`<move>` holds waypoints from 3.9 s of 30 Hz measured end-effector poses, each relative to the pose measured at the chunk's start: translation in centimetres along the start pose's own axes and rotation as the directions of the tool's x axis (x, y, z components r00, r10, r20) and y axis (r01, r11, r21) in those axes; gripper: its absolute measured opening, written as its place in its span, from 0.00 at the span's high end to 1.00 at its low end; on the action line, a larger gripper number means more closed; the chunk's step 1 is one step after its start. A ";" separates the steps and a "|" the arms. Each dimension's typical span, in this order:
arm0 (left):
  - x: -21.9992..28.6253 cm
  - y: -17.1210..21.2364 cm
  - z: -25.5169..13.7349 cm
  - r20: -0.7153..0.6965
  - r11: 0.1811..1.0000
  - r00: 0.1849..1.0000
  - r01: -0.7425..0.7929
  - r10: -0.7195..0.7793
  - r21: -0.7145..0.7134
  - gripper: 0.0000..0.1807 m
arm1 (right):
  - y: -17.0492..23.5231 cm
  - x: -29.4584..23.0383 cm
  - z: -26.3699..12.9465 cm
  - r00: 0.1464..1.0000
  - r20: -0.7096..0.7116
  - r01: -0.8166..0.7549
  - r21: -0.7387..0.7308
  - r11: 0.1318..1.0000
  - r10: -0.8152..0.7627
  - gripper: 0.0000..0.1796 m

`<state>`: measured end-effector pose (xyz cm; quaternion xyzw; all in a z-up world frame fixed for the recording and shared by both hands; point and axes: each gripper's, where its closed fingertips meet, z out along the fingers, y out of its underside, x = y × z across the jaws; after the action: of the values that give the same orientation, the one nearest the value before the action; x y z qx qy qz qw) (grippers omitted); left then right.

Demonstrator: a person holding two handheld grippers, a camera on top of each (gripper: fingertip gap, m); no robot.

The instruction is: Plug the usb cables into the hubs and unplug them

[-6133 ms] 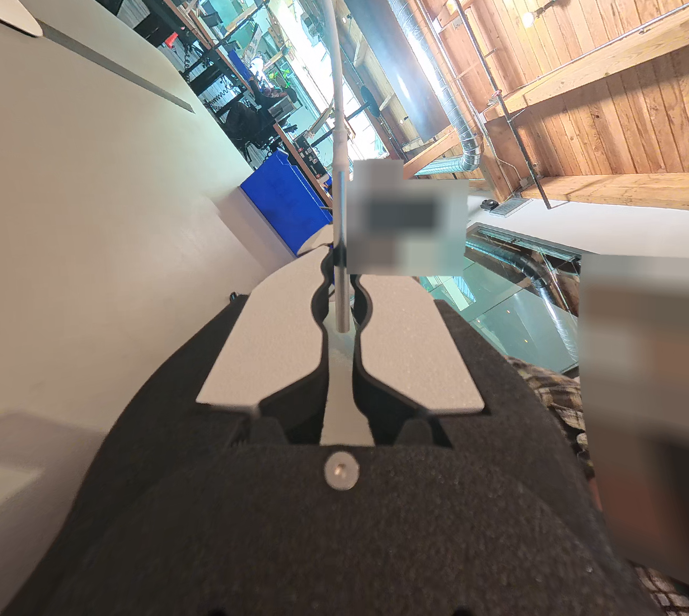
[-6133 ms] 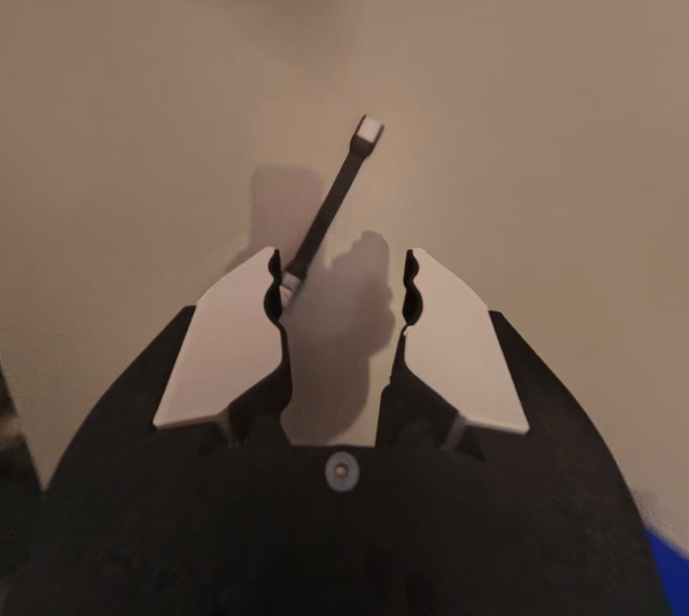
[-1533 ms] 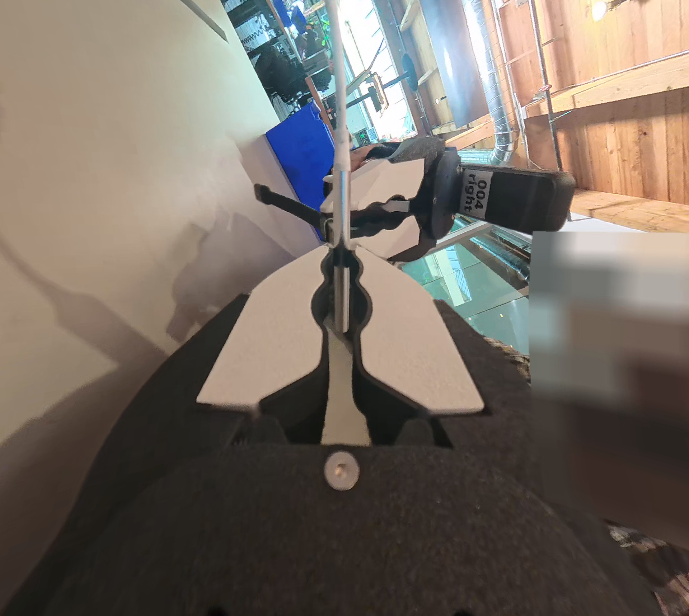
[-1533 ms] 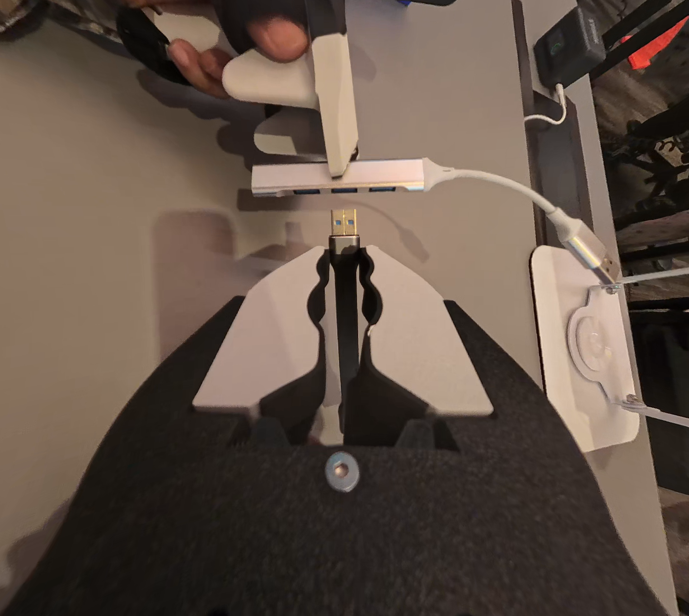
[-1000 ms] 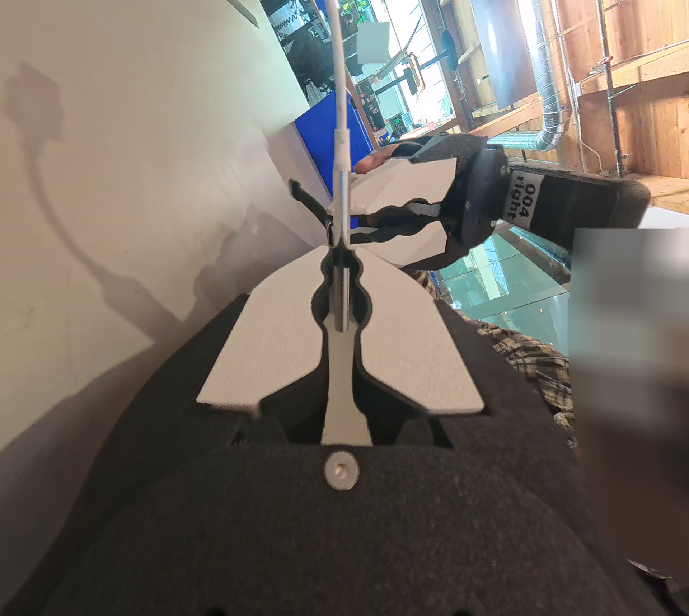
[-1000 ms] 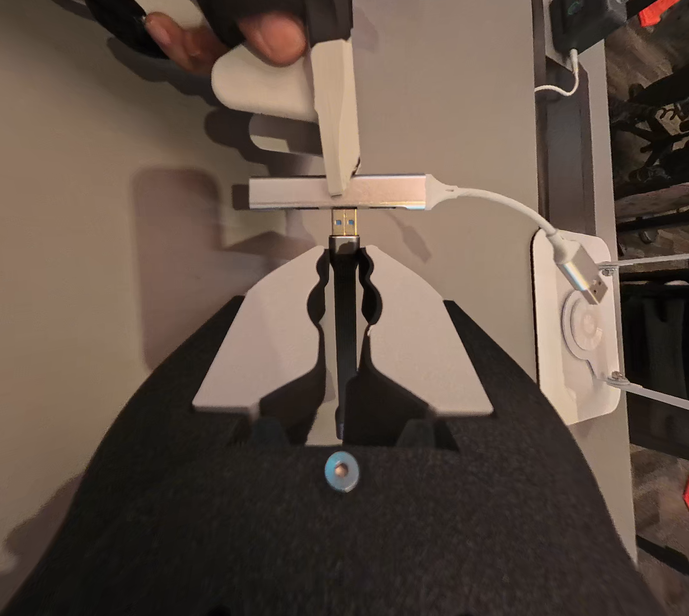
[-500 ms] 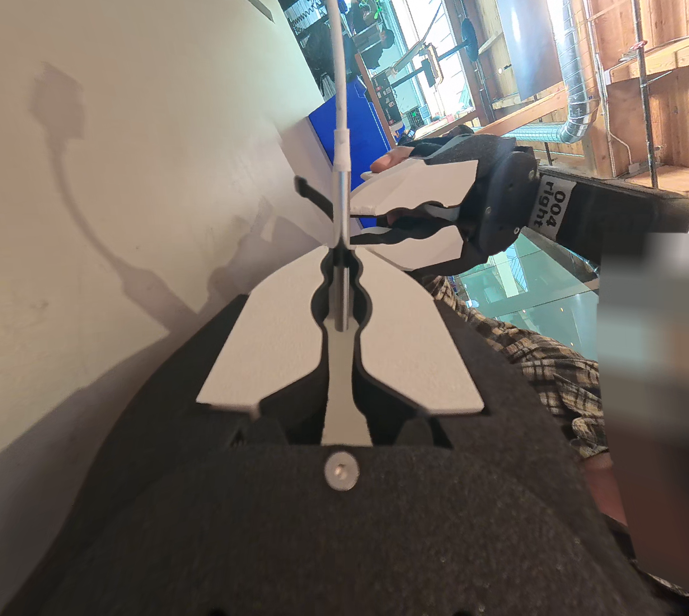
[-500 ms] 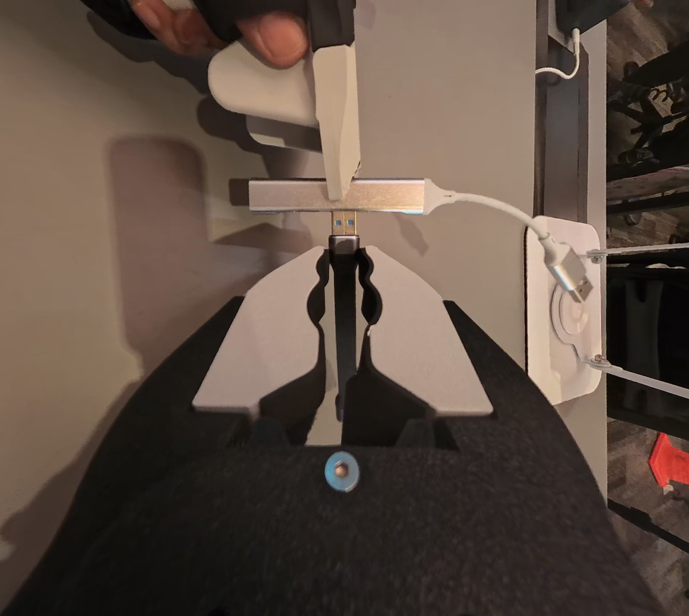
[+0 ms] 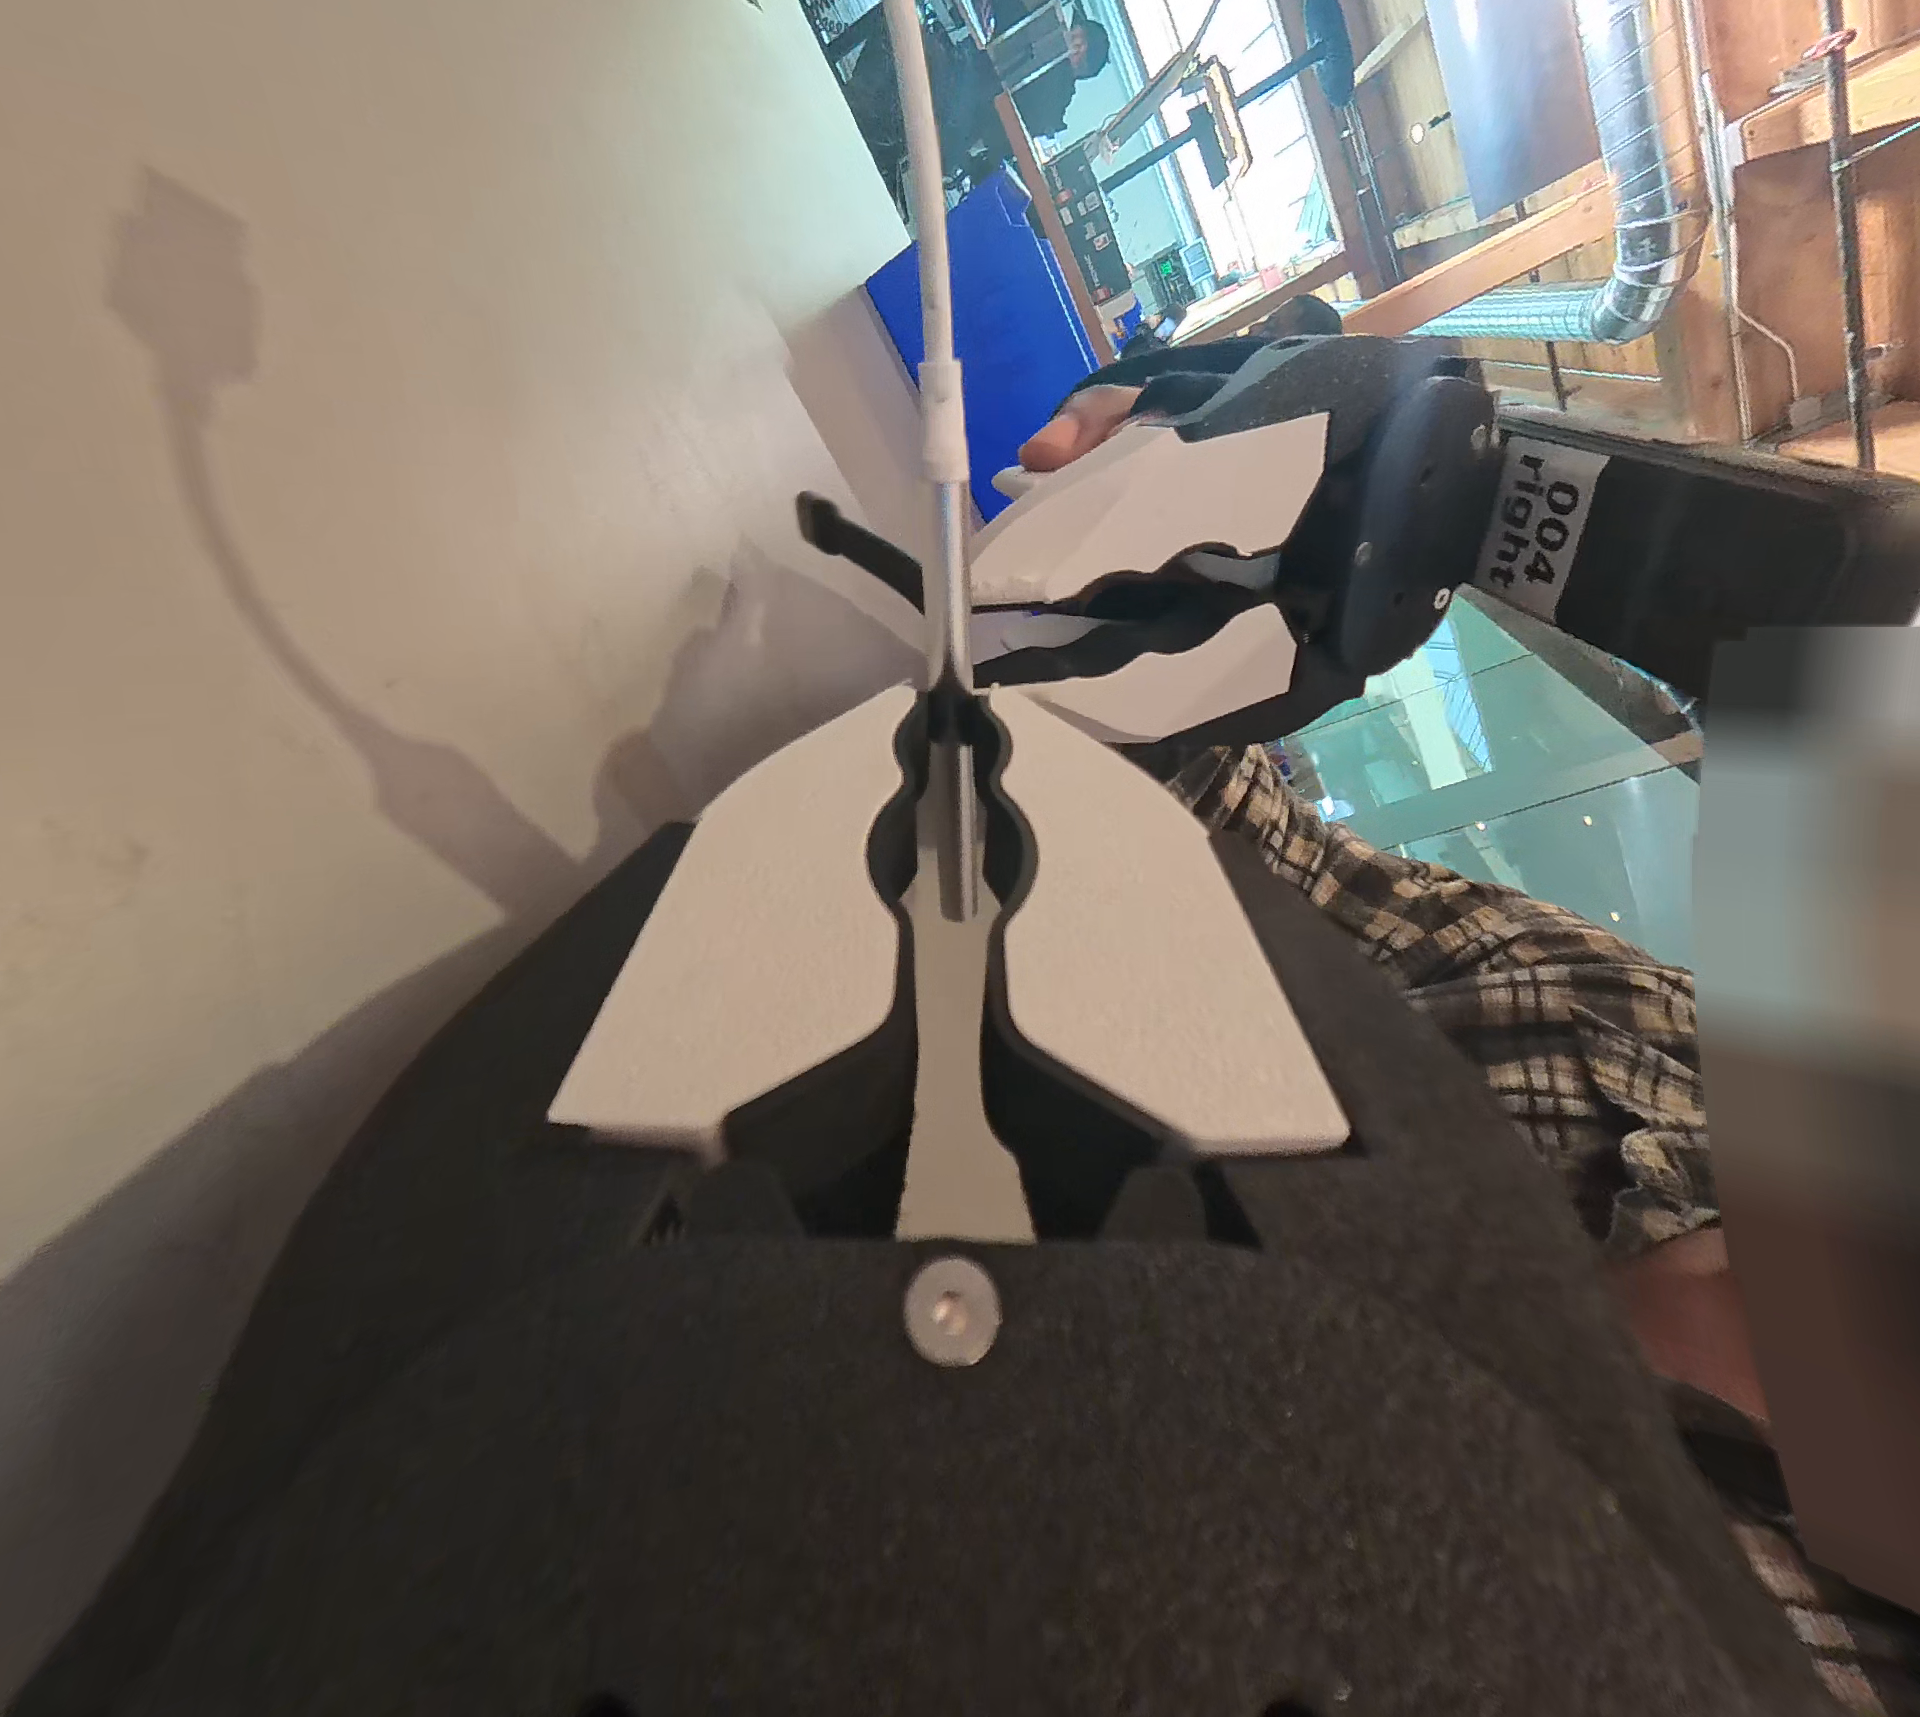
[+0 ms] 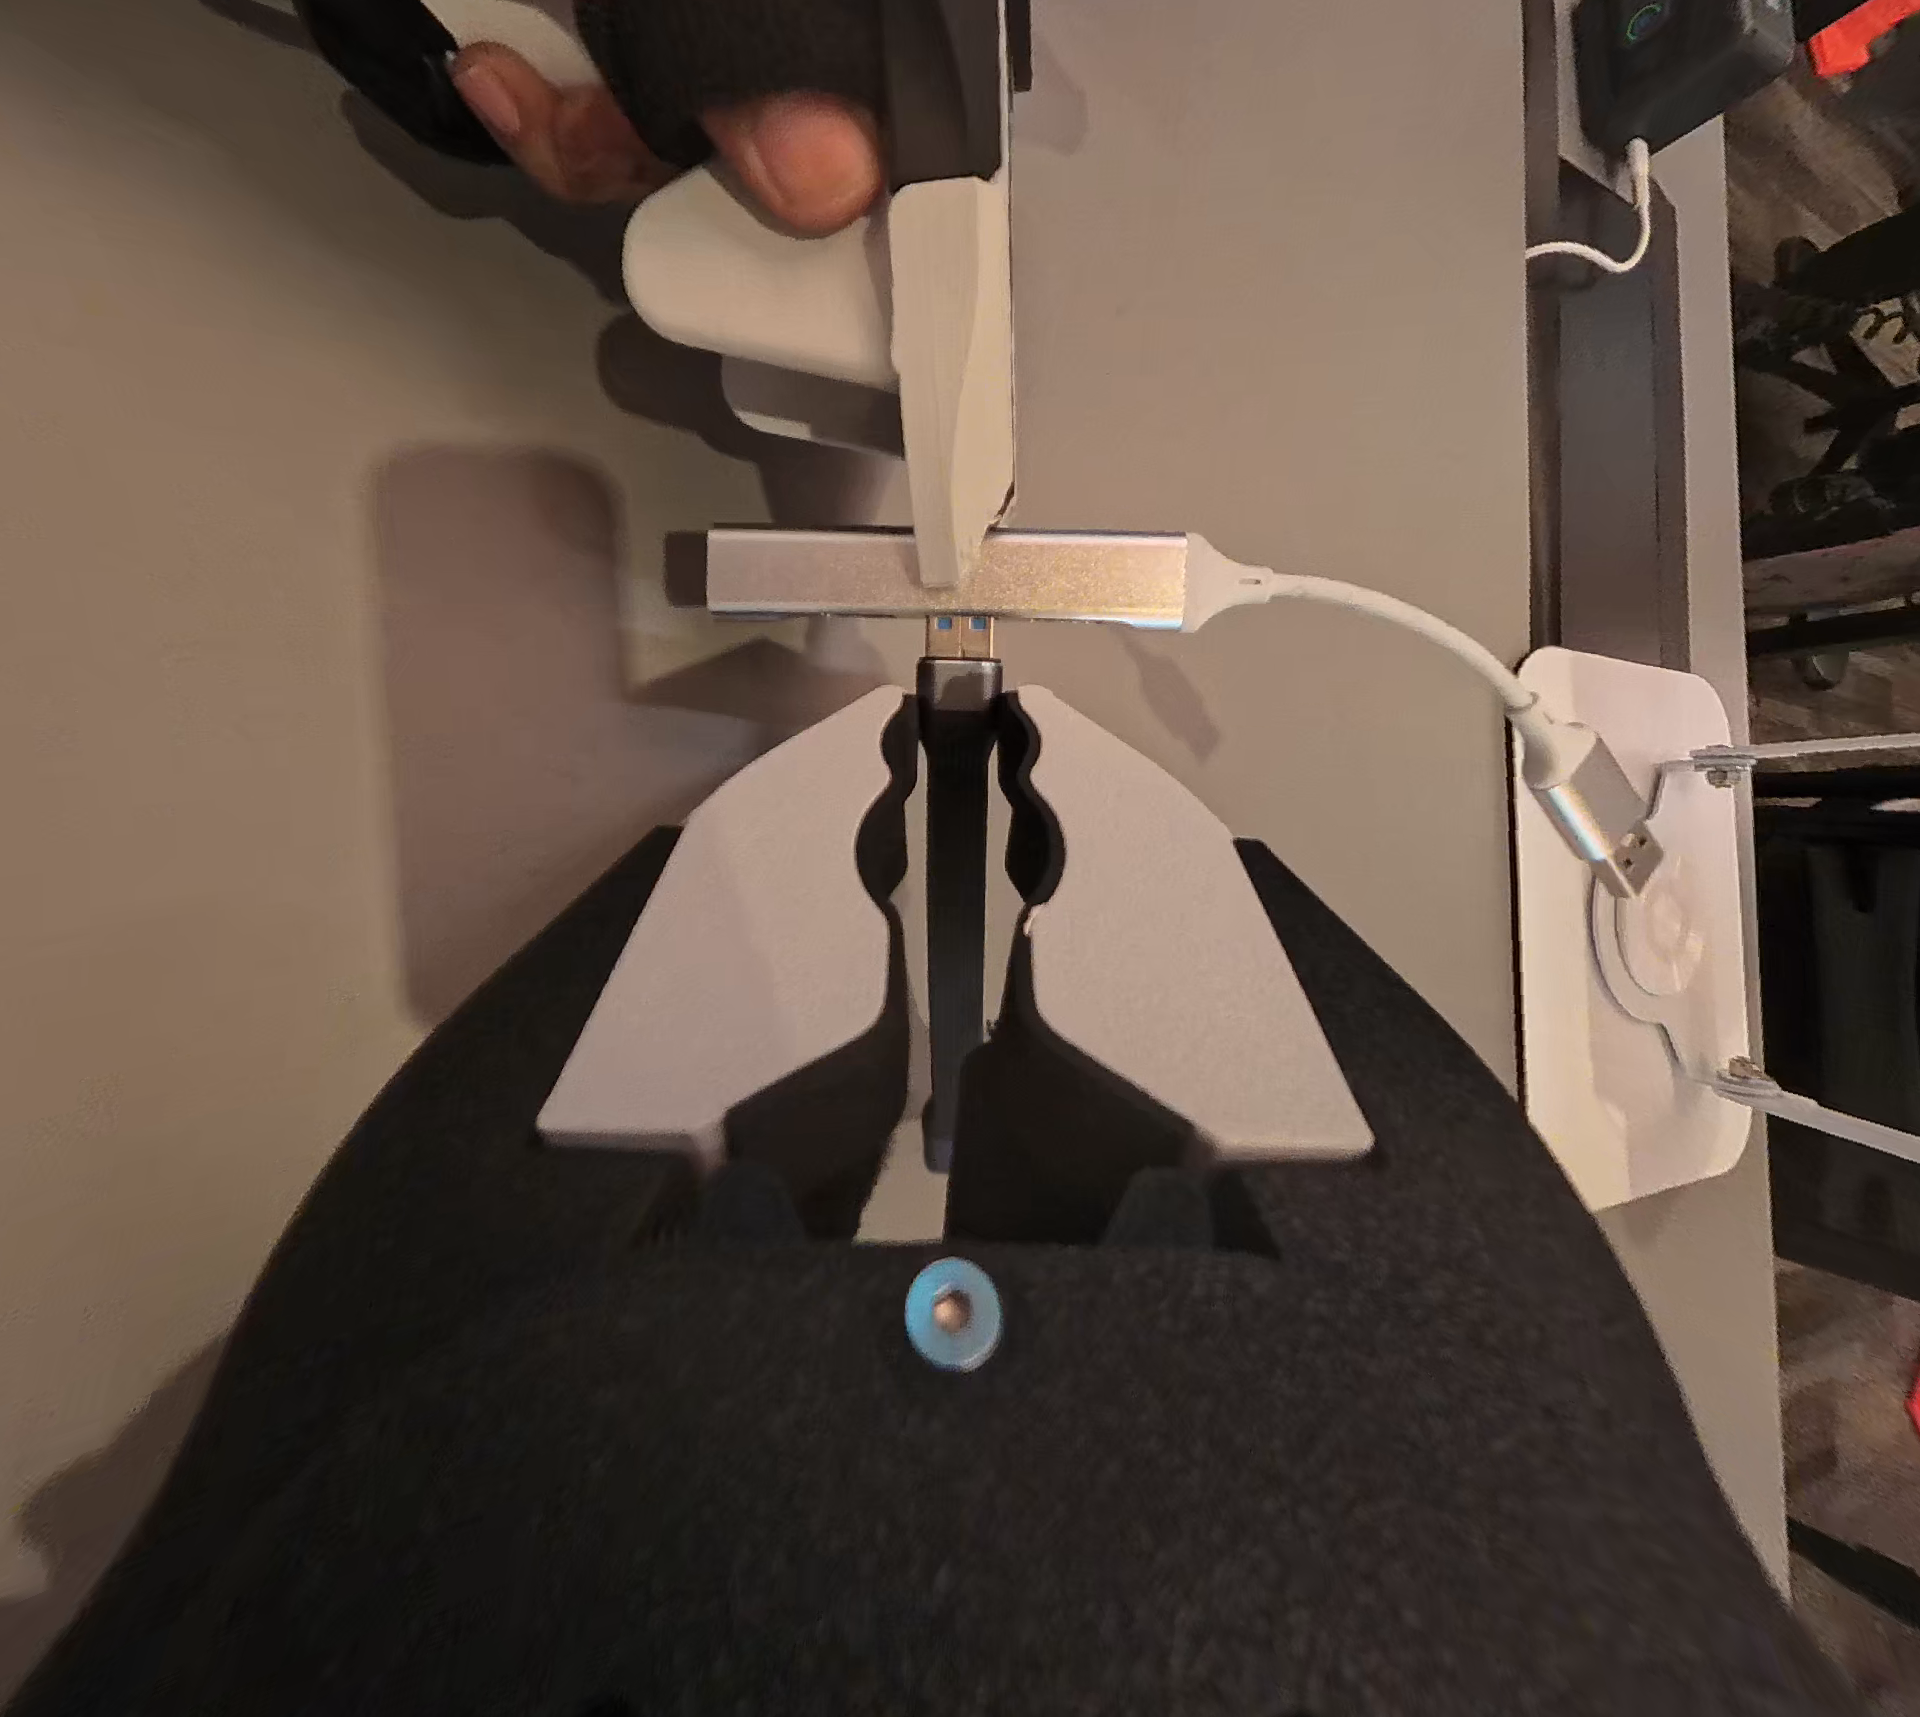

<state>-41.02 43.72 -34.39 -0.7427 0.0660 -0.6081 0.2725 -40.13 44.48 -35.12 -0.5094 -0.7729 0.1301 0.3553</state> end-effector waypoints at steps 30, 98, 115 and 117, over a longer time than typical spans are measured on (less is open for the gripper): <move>-1.2 1.5 0.1 0.066 0.988 0.996 -0.042 0.052 -0.151 0.97 | 0.0 -1.5 1.4 0.998 0.018 0.064 -0.036 0.997 -0.064 0.93; 2.4 1.5 -0.2 -0.279 0.984 0.953 0.079 -0.122 -0.159 0.96 | -1.8 -1.3 -1.7 0.991 0.046 0.100 0.407 0.908 -0.129 0.86; 1.3 2.8 0.4 -0.182 0.970 0.978 0.055 -0.099 -0.235 0.97 | -0.5 -2.5 -0.6 0.985 0.104 0.108 0.238 0.965 -0.136 0.94; 1.3 3.0 0.4 -0.184 0.967 0.978 0.051 -0.099 -0.250 0.97 | -0.5 -2.7 -0.5 0.984 0.109 0.116 0.217 0.969 -0.142 0.94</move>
<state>-39.62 40.75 -34.73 -0.7094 0.1384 -0.6750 0.1482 -39.46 41.77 -35.61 -0.4085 -0.8070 0.2188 0.3660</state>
